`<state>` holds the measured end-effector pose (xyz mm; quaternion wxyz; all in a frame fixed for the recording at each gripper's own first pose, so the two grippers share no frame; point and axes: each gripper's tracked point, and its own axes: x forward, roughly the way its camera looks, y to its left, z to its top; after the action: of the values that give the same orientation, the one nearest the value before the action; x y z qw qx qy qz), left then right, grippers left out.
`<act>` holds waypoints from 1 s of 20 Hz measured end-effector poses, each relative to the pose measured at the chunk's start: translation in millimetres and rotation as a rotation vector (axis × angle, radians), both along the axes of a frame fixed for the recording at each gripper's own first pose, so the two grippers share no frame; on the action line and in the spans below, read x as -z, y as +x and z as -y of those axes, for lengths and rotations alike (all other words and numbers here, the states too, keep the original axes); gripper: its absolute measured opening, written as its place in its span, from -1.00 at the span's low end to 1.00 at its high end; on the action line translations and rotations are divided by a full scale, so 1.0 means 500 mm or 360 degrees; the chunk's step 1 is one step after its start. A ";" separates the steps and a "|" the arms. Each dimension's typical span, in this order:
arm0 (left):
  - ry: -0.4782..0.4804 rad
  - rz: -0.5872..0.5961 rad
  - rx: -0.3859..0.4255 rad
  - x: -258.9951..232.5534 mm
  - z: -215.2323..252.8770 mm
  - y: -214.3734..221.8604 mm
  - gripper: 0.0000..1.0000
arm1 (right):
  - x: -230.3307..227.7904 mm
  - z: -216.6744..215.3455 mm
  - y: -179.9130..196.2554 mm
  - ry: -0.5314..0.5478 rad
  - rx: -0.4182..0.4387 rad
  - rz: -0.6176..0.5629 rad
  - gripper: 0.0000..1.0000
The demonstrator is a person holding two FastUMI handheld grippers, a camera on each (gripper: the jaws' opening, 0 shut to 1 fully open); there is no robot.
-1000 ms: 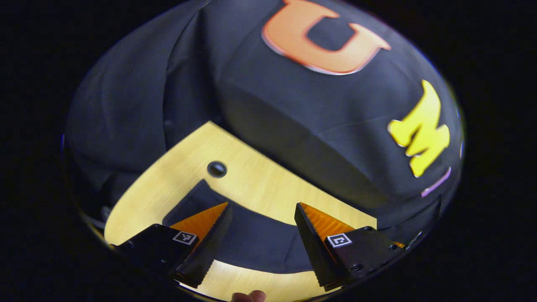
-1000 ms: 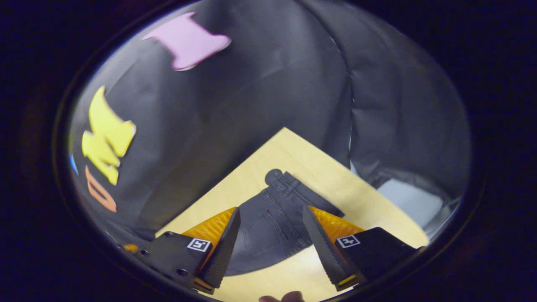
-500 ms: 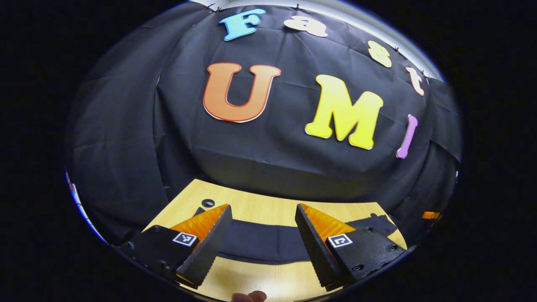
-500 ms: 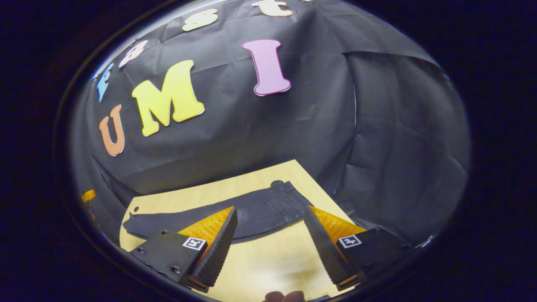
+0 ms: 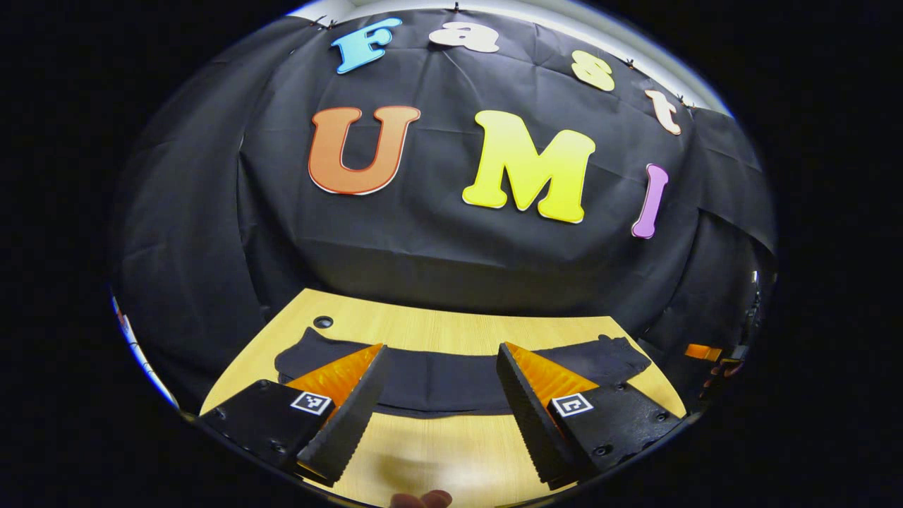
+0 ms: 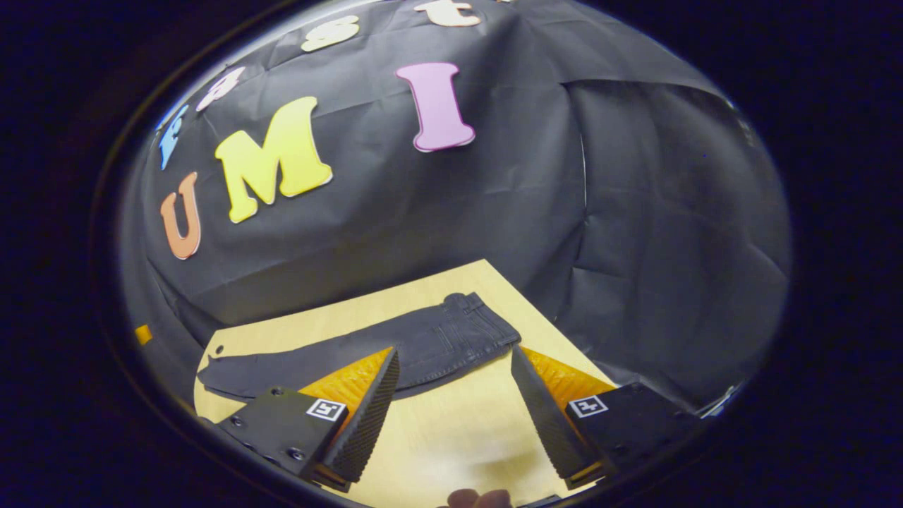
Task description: Grasp the waist and the cuffs of the jeans and fold them to make the two legs overlap; first hold the waist and fold one-third of the jeans toward the cuffs, then hold the cuffs and fold the remaining one-third in the same direction to finish folding.
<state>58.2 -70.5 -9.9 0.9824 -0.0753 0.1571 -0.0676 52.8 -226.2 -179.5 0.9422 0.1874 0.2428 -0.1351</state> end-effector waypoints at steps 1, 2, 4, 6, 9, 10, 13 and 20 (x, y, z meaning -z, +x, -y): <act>0.0009 -0.0019 -0.0005 0.005 0.006 -0.002 0.94 | 0.027 0.012 0.015 0.0002 -0.0001 -0.0016 0.96; 0.0026 -0.0037 -0.0012 0.009 0.007 -0.002 0.94 | 0.050 0.026 0.030 0.0006 0.0006 -0.0030 0.96; 0.0056 -0.0062 -0.0043 0.008 0.005 0.003 0.94 | 0.096 0.054 0.072 0.0052 0.0038 -0.0044 0.96; 0.0073 -0.0078 -0.0076 0.009 0.006 0.005 0.94 | 0.143 0.080 0.106 0.0083 0.0075 -0.0067 0.96; 0.0092 -0.0117 -0.0097 0.025 0.024 0.006 0.94 | 0.194 0.116 0.167 0.0095 0.0092 -0.0080 0.96; 0.0102 -0.0130 -0.0101 0.030 0.027 0.009 0.94 | 0.219 0.124 0.192 0.0089 0.0097 -0.0086 0.96; 0.0118 -0.0171 -0.0105 0.044 0.043 0.011 0.95 | 0.266 0.148 0.238 0.0101 0.0095 -0.0122 0.96; 0.0105 -0.0259 -0.0145 0.073 0.036 0.014 0.94 | 0.357 0.144 0.288 0.0151 0.0070 -0.0217 0.97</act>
<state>65.0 -88.4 -46.3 0.9704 -0.0552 0.2349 -0.0114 196.9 -298.2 -357.9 0.9104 0.2274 0.3083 -0.1564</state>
